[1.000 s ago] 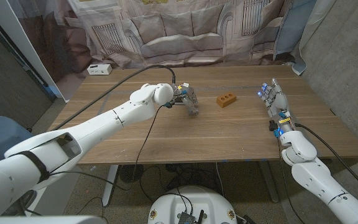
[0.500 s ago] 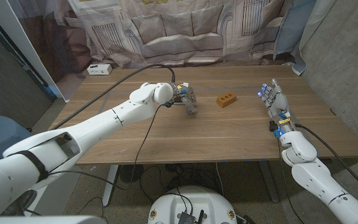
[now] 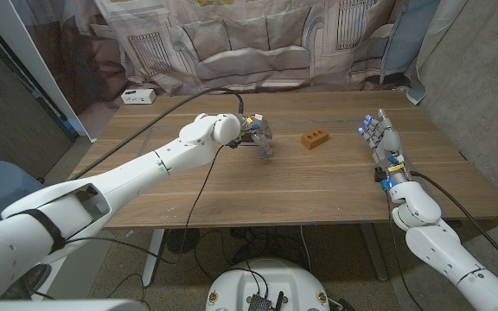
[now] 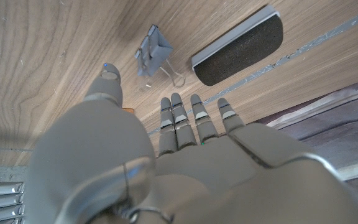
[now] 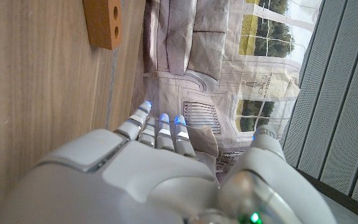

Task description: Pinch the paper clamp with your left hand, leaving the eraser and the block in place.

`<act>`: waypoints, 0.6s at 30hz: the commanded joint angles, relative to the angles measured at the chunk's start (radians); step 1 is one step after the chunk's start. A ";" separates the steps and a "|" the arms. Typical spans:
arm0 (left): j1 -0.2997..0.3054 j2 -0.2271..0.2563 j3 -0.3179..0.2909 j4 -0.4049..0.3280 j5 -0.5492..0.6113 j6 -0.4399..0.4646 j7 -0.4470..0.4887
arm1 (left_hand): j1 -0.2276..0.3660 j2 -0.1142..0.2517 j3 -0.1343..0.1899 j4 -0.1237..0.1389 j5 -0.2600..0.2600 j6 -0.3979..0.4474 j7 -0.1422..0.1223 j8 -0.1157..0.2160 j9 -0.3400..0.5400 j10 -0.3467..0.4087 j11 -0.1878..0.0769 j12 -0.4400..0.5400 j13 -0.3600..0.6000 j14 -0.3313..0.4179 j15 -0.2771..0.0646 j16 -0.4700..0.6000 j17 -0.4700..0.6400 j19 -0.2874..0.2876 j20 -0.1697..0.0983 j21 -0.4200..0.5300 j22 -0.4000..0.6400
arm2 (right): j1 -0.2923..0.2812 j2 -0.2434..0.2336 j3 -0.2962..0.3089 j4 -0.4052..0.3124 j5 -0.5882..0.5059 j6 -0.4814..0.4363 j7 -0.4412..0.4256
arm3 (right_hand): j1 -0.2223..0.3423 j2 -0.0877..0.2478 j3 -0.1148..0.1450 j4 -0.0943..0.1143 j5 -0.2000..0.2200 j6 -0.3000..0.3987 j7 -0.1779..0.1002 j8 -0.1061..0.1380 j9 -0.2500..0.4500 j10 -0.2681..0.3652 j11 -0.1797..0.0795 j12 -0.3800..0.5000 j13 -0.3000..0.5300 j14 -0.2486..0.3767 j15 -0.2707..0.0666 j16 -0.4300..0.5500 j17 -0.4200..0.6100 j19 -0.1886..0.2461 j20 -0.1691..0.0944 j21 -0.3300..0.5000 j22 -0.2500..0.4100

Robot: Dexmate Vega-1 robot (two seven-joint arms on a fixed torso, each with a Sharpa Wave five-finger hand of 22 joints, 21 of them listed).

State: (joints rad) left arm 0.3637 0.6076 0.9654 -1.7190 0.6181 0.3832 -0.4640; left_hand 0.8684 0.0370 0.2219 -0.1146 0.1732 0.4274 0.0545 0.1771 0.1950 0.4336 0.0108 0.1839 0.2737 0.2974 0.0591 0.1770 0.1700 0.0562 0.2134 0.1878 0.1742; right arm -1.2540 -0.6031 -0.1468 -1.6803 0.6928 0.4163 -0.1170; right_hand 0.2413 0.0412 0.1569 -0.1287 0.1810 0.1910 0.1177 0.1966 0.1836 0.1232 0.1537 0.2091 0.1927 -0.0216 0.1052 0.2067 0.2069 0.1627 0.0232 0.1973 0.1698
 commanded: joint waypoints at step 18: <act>0.113 0.038 -0.113 -0.086 -0.051 -0.018 0.174 | -0.090 0.018 -0.026 0.025 0.005 -0.280 0.038 -0.008 -0.006 -0.144 0.051 0.007 -0.031 -0.098 0.000 0.002 0.008 -0.094 0.001 -0.003 0.005 | 0.009 0.002 -0.003 0.009 0.001 0.002 0.008 | 0.013 -0.001 0.001 -0.004 -0.001 0.034 0.006 0.007 0.003 0.015 0.002 -0.003 0.005 0.002 0.002 0.000 0.003 0.009 -0.001 -0.003 0.003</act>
State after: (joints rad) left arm 0.4192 0.6262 0.9110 -1.7640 0.6084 0.3787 -0.4266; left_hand 0.8060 0.0515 0.2009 -0.1016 0.1732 0.1936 0.0853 0.1731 0.1904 0.3164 0.0488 0.1840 0.2467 0.2156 0.0611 0.1770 0.1729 -0.0227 0.2132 0.1878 0.1742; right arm -1.2550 -0.6029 -0.1461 -1.6833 0.6901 0.4168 -0.1176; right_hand 0.2413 0.0412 0.1570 -0.1287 0.1811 0.1992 0.1255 0.1966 0.1836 0.1264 0.1554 0.2091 0.1927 -0.0216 0.1053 0.2067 0.2069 0.1626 0.0233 0.1973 0.1698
